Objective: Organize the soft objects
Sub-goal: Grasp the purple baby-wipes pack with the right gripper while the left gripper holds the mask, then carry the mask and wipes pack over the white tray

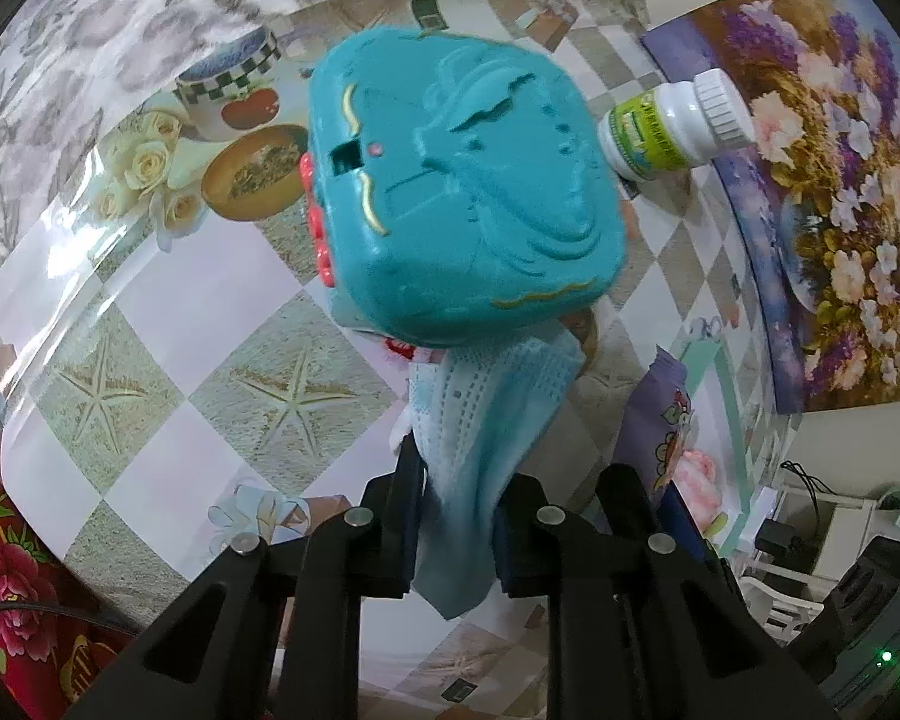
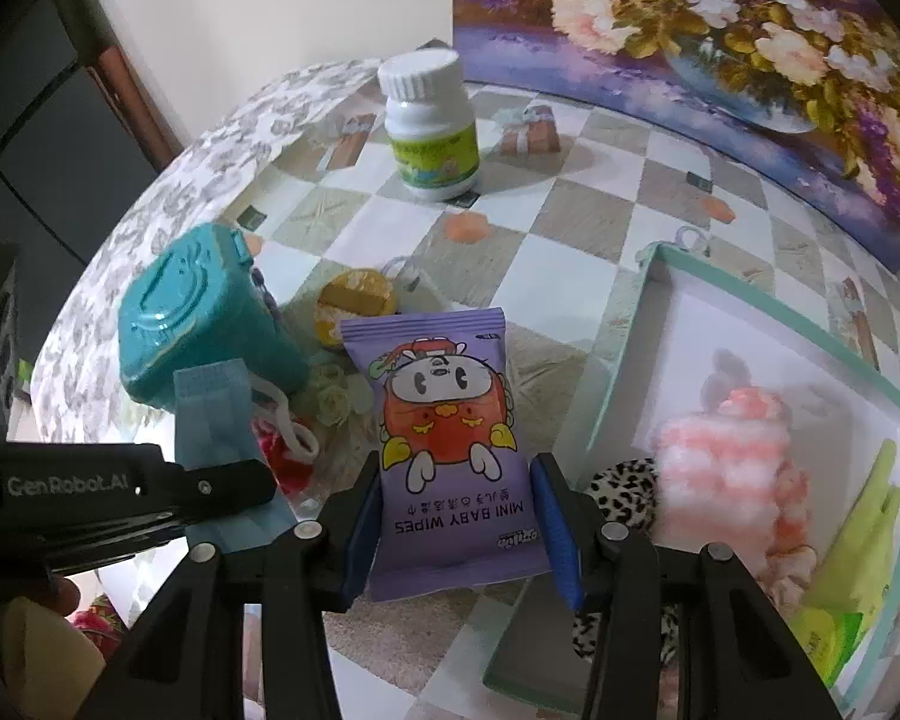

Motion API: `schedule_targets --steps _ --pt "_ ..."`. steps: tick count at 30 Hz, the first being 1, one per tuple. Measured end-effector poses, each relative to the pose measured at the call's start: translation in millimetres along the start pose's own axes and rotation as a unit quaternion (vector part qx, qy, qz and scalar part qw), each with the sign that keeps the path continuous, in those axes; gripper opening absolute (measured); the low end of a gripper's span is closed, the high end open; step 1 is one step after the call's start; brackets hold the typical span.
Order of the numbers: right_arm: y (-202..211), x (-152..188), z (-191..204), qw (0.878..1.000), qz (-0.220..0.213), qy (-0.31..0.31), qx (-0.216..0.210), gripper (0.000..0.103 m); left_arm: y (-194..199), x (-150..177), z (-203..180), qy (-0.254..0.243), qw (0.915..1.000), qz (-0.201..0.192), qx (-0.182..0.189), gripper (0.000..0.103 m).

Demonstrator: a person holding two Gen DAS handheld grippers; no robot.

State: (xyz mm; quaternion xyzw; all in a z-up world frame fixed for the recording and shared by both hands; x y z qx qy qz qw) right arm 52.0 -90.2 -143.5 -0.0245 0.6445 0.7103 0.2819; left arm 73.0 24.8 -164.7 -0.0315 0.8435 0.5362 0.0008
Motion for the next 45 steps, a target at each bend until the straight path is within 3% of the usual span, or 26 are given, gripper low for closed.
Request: schedule_targets --steps 13,22,28,35,45 --pt "39 -19 -11 0.998 -0.049 -0.028 -0.016 0.05 30 -6 -37 -0.055 0.9971 -0.039 0.034 0.02" --pt "76 -32 -24 0.994 -0.094 -0.053 -0.028 0.05 53 -9 -76 -0.119 0.9865 -0.085 0.072 0.02" --pt "106 -41 -46 0.987 -0.131 -0.084 -0.027 0.05 76 -7 -110 -0.191 0.9681 -0.14 0.083 0.02" --pt "132 -45 -98 0.977 -0.161 -0.143 0.0 0.05 95 5 -159 -0.273 0.9378 -0.191 0.098 0.02" --pt "151 -27 -196 0.951 -0.176 -0.251 0.049 0.05 68 44 -224 -0.372 0.9064 -0.174 0.098 0.02"
Point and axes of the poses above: each gripper's, at about its wrist camera, not at the fingertips, and y roughly against the way its jaws point, z to its left, x to its underside, the point moved 9 cm from there along -y, roughly the way its jaws point, and after that the axes turned 10 degrees about -y, right-handed, at the moved point
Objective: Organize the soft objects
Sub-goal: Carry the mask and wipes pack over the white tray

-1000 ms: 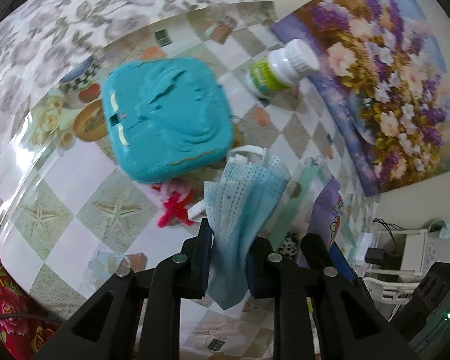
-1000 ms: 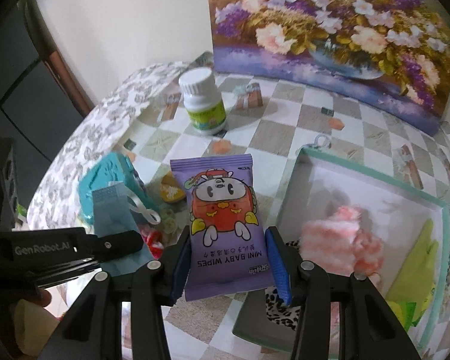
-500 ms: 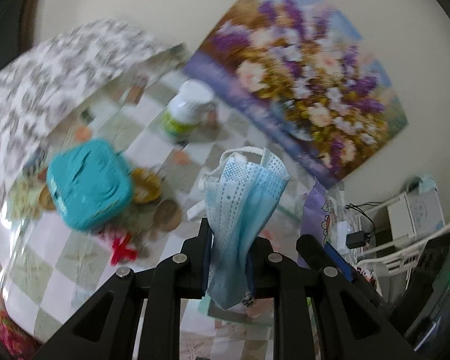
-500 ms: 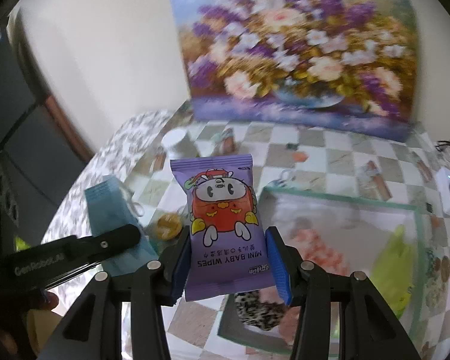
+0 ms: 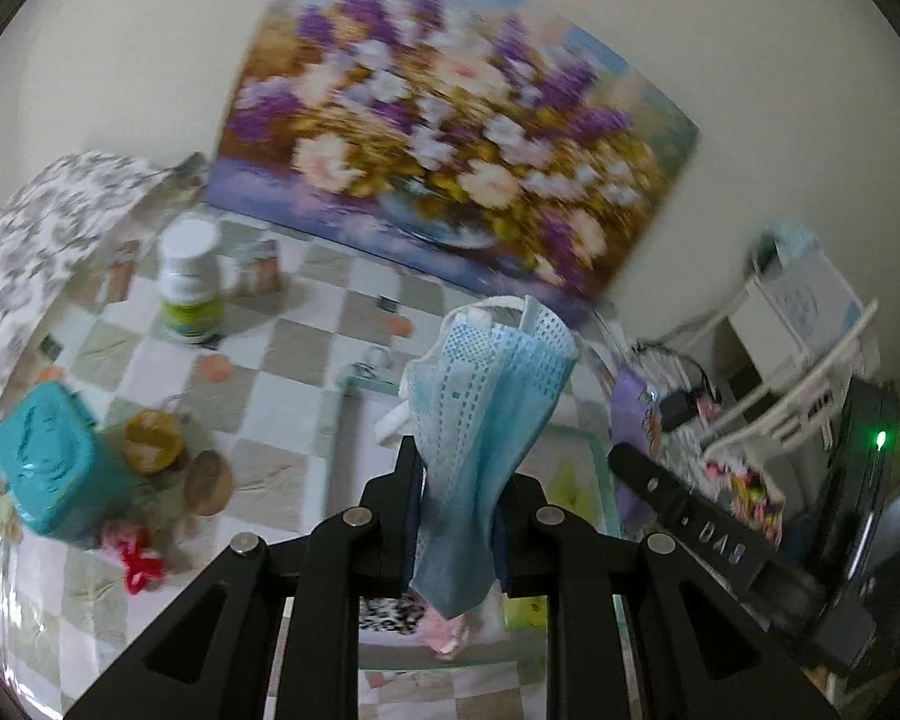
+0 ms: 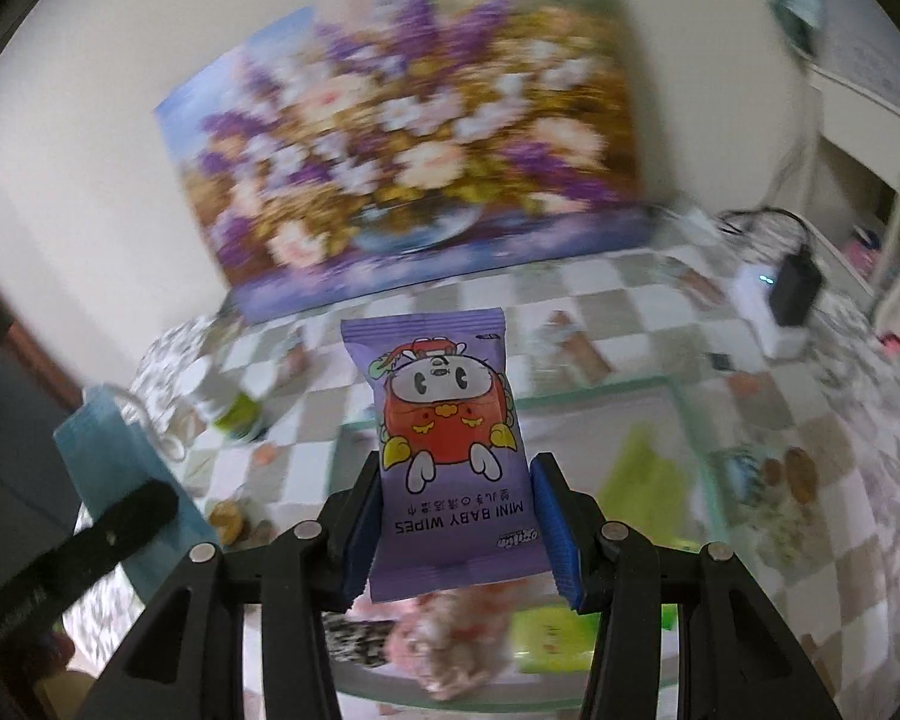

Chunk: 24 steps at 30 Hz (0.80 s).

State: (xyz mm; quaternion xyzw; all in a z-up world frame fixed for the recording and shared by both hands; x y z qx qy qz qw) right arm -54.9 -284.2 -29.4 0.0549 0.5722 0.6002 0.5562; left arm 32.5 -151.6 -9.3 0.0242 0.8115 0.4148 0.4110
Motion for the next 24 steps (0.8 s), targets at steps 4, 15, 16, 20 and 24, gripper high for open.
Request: schedule_targets --steps 4,15,16,20,24 --pt "3 -10 -35 0.999 -0.007 -0.037 0.016 0.05 -17 7 -26 -0.036 0.9992 0.02 0.003 0.02" --pt "-29 -1 -76 0.996 0.019 -0.037 0.083 0.05 -76 24 -65 -0.09 0.9929 0.077 0.008 0.02" --pt "-36 2 -77 0.995 0.027 -0.036 0.087 0.05 -80 26 -65 -0.092 0.9925 0.081 0.006 0.02" --pt "-64 20 -84 0.993 0.063 -0.042 0.088 0.051 -98 34 -63 -0.093 0.9904 0.102 0.0 0.02" --pt "-78 32 -89 0.991 0.083 -0.043 0.091 0.051 -109 38 -62 -0.092 0.9896 0.111 0.001 0.021"
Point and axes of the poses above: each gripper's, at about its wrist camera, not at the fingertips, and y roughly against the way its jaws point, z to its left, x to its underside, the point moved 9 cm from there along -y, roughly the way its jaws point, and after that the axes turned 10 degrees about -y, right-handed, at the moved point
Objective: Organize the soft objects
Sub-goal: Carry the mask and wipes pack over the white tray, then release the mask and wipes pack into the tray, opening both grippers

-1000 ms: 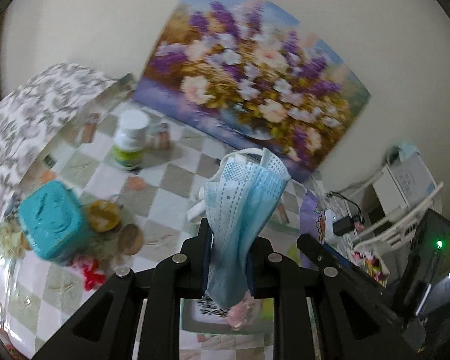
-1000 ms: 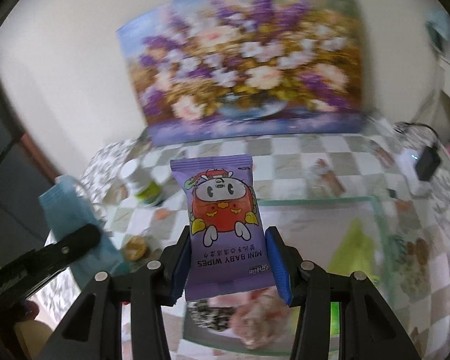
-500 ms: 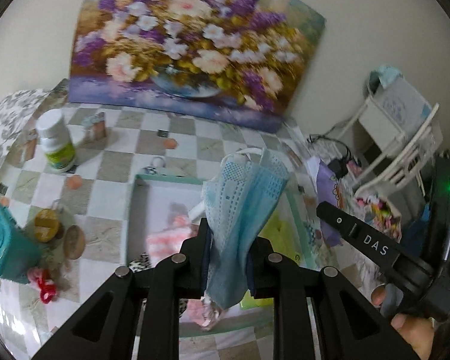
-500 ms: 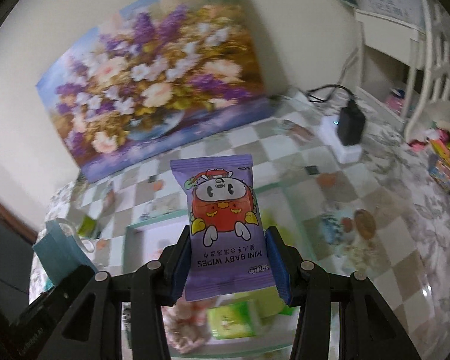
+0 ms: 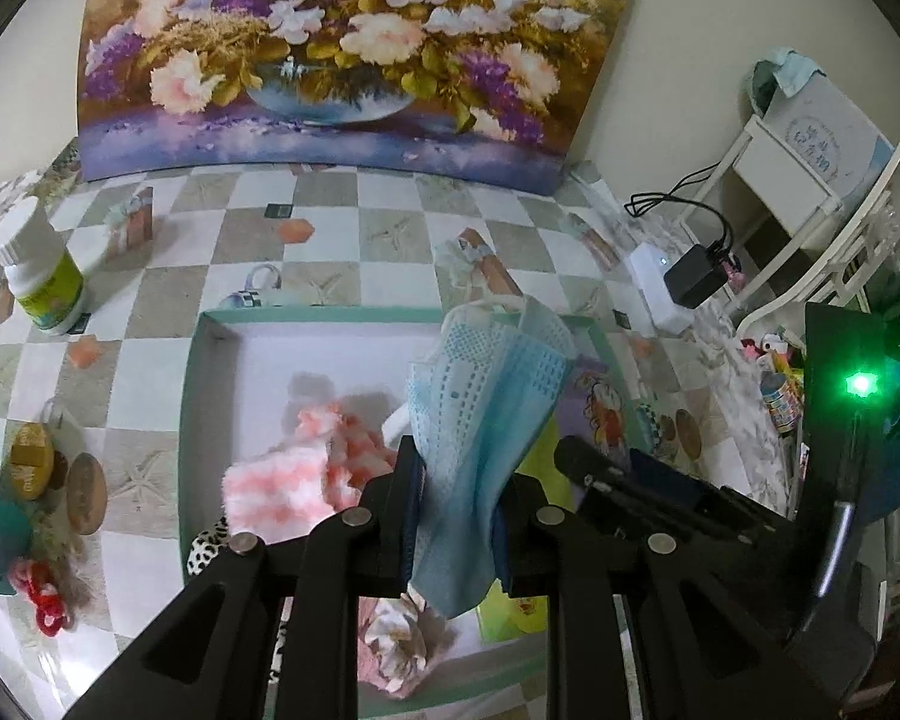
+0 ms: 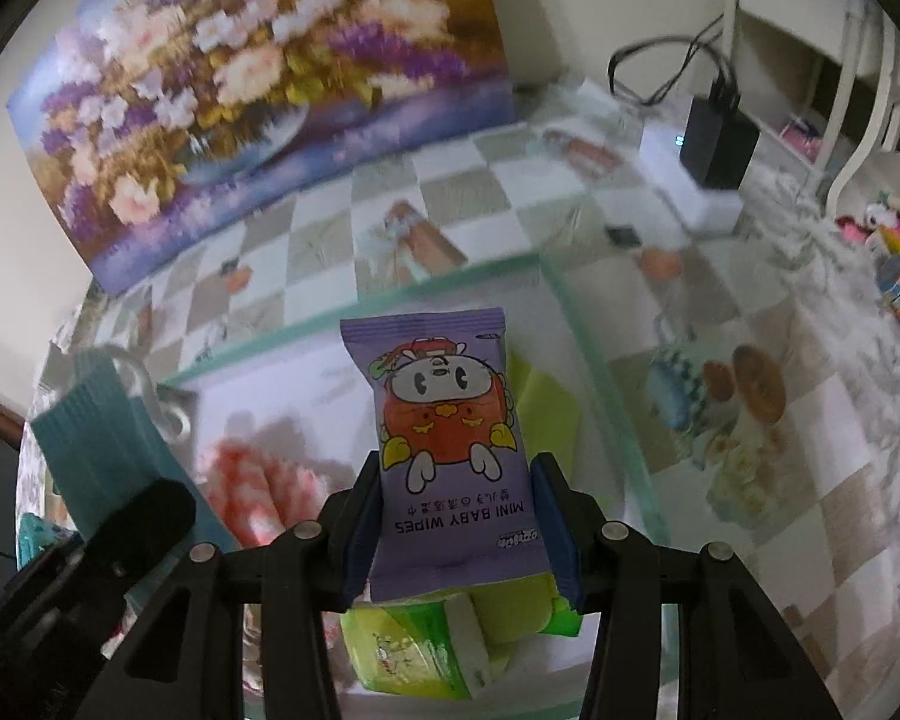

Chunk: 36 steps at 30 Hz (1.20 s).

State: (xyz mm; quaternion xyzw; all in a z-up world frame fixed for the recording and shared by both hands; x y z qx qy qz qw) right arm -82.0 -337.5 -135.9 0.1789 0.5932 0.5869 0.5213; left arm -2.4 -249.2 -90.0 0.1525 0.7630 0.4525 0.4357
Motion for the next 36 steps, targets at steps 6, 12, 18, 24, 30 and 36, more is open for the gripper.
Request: schedule_targets --steps 6,12,18,24,30,36 --pt "-4 4 -4 1.0 0.006 0.001 0.01 0.052 -15 5 3 -0.002 0.9997 0.021 -0.011 0.032" --pt "2 0 -10 1.0 0.006 -0.014 0.013 0.055 -10 3 11 0.02 0.9996 0.016 -0.006 0.062" --pt "10 -3 -7 1.0 -0.001 -0.006 0.019 0.063 3 -6 15 0.027 0.9996 0.002 -0.009 0.074" --pt "20 -8 -5 1.0 -0.012 -0.007 0.021 0.072 17 -13 32 0.045 0.9986 -0.005 -0.028 0.083" --pt "23 -9 -5 0.999 -0.019 0.0 0.027 0.088 19 -9 62 0.063 0.9947 0.007 -0.081 0.095" --pt "28 -11 -5 0.999 -0.032 0.008 0.04 0.102 12 7 93 0.094 0.9869 0.049 -0.122 0.099"
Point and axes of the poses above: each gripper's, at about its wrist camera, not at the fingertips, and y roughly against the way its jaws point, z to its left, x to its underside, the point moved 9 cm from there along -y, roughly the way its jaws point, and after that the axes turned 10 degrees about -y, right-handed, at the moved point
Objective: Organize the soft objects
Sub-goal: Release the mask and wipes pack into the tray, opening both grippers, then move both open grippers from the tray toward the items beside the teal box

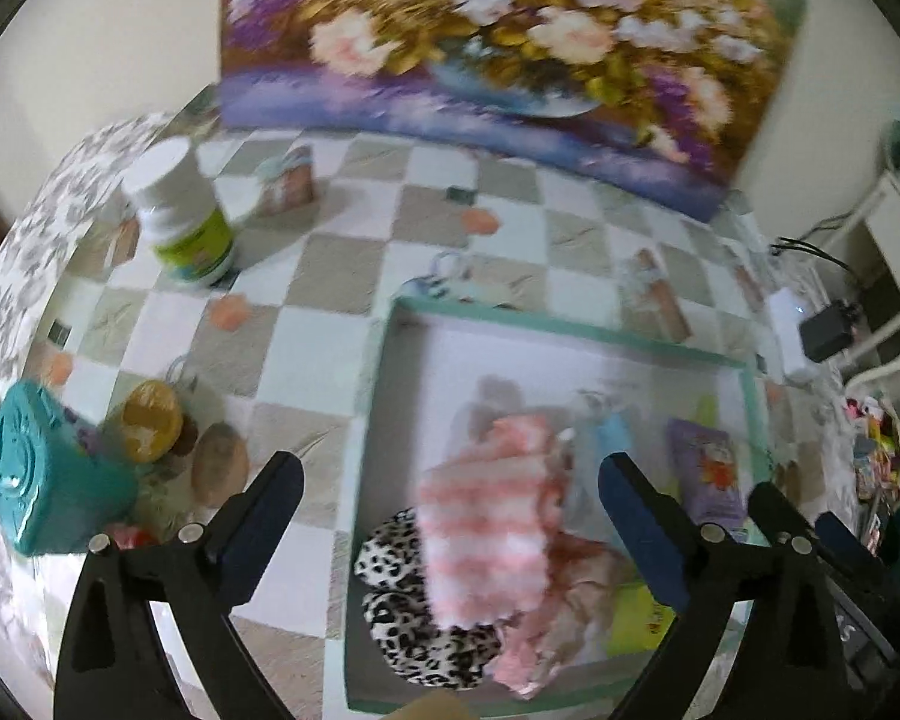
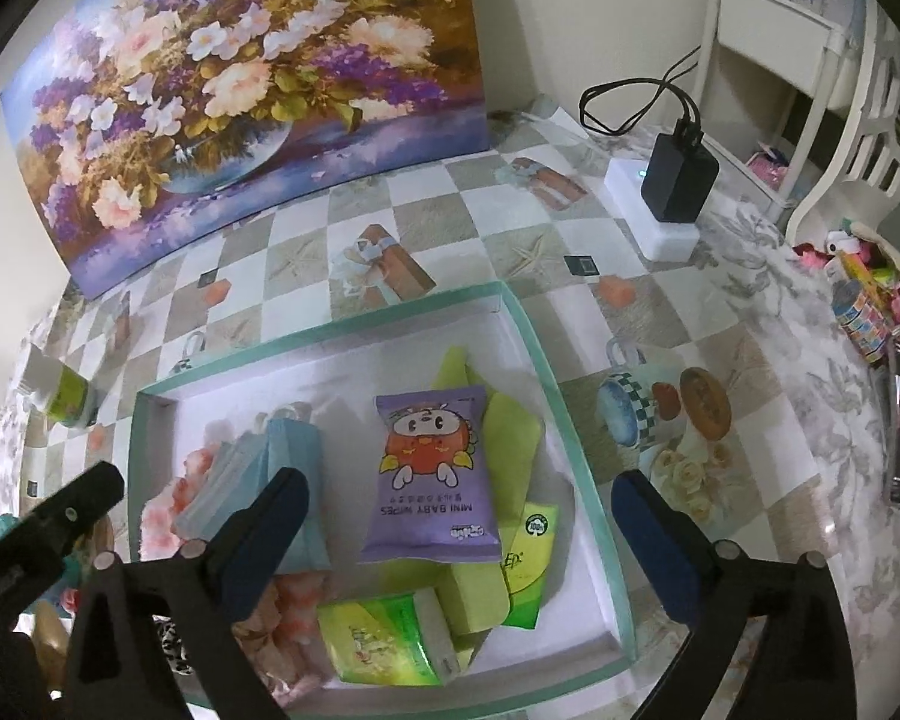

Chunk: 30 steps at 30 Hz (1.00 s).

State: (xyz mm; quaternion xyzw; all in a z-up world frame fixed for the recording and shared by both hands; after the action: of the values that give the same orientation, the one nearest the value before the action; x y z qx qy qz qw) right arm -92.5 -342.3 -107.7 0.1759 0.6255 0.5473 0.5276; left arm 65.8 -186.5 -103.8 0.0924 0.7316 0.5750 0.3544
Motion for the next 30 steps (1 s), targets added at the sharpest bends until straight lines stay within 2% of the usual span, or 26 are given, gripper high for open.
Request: schedule_targets --steps 7,11,15,18,22,30 --pt "3 3 7 1.0 -0.002 0.02 0.005 0.103 -3 8 7 0.002 0.9997 0.025 -0.009 0.099" --pt "7 4 14 1.0 -0.004 0.029 0.004 0.103 2 9 14 0.004 0.9994 0.02 -0.026 0.099" --pt "11 7 20 0.999 -0.006 0.036 0.002 0.103 6 9 20 0.013 0.9995 0.019 -0.021 0.099" --pt "13 9 25 0.999 -0.004 0.037 -0.003 0.103 13 9 27 0.019 0.9991 0.019 -0.032 0.099" --pt "16 12 35 0.999 -0.004 0.041 -0.011 0.103 21 12 36 0.021 0.9992 0.023 -0.023 0.099" --pt "26 19 58 0.997 -0.01 0.066 -0.022 0.103 50 11 75 0.045 0.9981 0.007 -0.041 0.099"
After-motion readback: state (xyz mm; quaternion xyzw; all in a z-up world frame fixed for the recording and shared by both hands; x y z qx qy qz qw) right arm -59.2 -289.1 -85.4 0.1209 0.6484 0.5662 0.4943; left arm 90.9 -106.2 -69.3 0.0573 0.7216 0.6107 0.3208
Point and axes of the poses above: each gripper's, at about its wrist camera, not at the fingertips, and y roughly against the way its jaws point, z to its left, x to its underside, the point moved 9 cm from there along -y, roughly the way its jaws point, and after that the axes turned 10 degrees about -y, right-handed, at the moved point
